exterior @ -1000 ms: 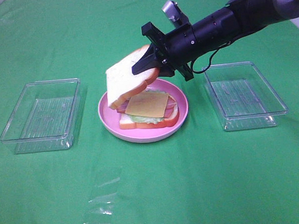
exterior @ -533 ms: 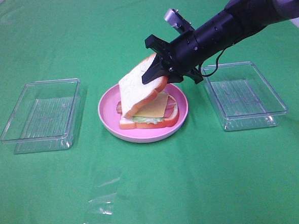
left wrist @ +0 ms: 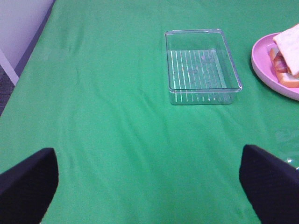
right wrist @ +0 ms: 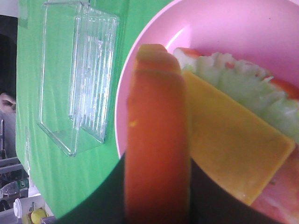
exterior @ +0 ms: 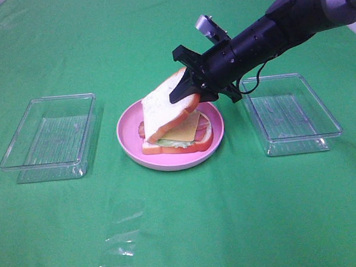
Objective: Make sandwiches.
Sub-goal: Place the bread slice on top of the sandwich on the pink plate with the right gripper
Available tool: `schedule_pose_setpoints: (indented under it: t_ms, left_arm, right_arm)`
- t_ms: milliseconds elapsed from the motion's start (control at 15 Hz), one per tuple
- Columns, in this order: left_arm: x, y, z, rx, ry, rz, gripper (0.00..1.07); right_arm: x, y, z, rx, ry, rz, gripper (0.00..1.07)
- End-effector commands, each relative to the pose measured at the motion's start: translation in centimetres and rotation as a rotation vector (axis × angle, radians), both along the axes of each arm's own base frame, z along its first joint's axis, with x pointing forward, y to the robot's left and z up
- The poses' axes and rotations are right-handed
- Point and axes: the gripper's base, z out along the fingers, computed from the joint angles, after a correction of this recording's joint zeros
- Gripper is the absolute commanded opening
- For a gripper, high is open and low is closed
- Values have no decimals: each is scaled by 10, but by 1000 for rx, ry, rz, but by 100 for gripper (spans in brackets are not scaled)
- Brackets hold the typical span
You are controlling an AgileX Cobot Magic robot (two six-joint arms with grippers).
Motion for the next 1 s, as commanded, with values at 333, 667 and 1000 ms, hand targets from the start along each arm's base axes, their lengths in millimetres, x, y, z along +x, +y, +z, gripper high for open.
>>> schedule_pose_setpoints:
  t_ms: [333, 667, 1000]
  left_arm:
    - [-2, 0, -1, -3, -20, 0, 98]
    - [-2, 0, -1, -3, -20, 0, 98]
    - [-2, 0, -1, -3, -20, 0, 98]
  right_arm:
    - [1, -3, 5, -38, -34, 31, 66]
    - [-5, -17, 19, -233, -75, 98, 75]
    - [-13, -35, 42, -424, -100, 129, 75]
